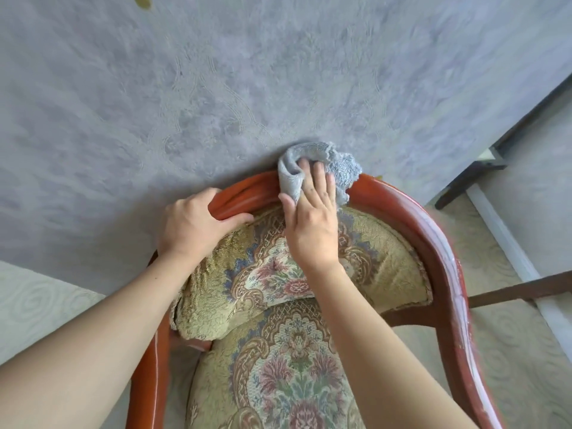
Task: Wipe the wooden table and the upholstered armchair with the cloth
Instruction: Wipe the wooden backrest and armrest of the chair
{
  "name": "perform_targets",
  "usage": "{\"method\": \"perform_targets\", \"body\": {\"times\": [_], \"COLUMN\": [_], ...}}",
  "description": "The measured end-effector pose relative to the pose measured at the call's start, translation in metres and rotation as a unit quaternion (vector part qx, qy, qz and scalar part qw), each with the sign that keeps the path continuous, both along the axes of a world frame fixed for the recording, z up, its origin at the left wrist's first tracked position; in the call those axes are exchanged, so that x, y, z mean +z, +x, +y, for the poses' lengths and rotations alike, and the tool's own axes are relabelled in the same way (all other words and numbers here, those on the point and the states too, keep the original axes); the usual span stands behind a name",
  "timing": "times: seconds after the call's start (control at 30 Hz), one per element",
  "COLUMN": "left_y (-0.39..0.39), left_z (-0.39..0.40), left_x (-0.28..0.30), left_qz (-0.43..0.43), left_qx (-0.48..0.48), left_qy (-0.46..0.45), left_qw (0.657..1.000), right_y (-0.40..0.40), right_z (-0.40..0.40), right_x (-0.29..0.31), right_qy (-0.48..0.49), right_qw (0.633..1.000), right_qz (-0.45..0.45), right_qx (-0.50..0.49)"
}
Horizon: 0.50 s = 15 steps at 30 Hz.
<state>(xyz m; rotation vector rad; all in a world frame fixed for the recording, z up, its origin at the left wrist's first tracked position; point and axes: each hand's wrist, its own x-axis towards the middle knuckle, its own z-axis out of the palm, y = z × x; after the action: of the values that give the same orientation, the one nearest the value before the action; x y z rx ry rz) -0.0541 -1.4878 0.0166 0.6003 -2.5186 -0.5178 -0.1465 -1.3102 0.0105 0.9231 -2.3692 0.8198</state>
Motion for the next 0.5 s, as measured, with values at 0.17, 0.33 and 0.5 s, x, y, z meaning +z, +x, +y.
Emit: {"method": "perform_targets", "body": {"times": [0.17,0.33,0.5], "left_y": [0.001,-0.001,-0.002], "left_z": [-0.001,-0.005,-0.003], "left_x": [0.001,-0.002,0.000], "left_qz": [-0.003,-0.012,-0.030], "left_qx": [-0.016,-0.023,-0.018], "left_qy": [0.005,-0.024,-0.011], "left_qw": [1.000,0.999,0.999], "right_y": [-0.028,-0.030,-0.019], "right_z": [0.085,0.144,0.074], "right_x": [-0.005,-0.021,-0.009], "right_qy": [0.036,-0.066,-0.138], "right_qw": [0.997,0.952,0.922], "right_qz": [0.054,-0.098,-0.144], "right_qx": [-0.043,-0.282,-0.333]}}
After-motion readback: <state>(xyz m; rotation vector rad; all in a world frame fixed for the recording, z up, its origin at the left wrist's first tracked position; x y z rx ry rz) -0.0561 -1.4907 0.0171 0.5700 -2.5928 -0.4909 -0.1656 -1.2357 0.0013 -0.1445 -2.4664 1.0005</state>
